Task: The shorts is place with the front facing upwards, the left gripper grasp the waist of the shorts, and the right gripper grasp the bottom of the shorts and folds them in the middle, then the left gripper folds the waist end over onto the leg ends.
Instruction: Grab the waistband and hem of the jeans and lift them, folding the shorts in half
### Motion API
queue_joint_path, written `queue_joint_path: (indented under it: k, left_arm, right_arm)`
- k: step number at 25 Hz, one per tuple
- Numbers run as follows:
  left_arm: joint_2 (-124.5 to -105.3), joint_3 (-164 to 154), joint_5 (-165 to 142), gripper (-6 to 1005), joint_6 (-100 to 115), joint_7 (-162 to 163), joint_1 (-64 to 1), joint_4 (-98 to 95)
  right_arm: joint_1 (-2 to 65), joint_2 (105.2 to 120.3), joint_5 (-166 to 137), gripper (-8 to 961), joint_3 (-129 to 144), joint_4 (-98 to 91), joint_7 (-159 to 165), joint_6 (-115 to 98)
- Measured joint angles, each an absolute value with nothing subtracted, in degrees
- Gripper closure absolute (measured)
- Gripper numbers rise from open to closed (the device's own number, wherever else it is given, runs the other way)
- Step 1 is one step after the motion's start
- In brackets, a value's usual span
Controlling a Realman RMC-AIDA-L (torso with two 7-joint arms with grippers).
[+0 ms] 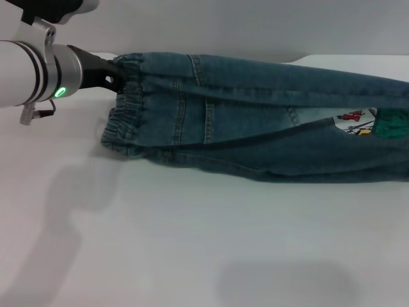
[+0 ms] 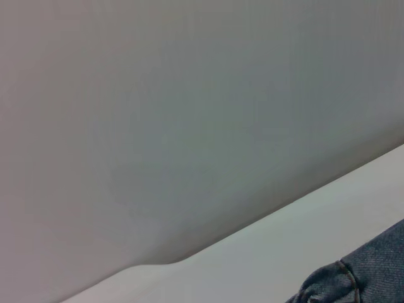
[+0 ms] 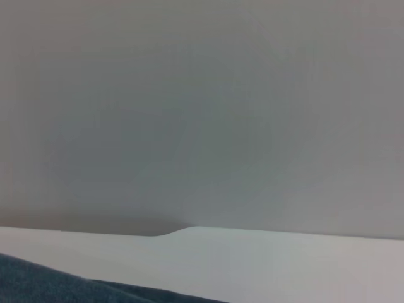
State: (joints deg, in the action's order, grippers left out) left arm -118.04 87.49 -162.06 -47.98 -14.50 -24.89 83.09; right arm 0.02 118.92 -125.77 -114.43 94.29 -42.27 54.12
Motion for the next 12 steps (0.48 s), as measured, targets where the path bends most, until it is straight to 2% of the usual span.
queue_joint_path:
  k: [12]
  left_arm:
    - [-118.04, 87.4, -162.0, 958, -43.5, -14.5, -26.1, 80.7]
  right_arm:
    - [2.2, 118.89, -125.7, 899, -114.6, 89.0, -47.1, 47.8]
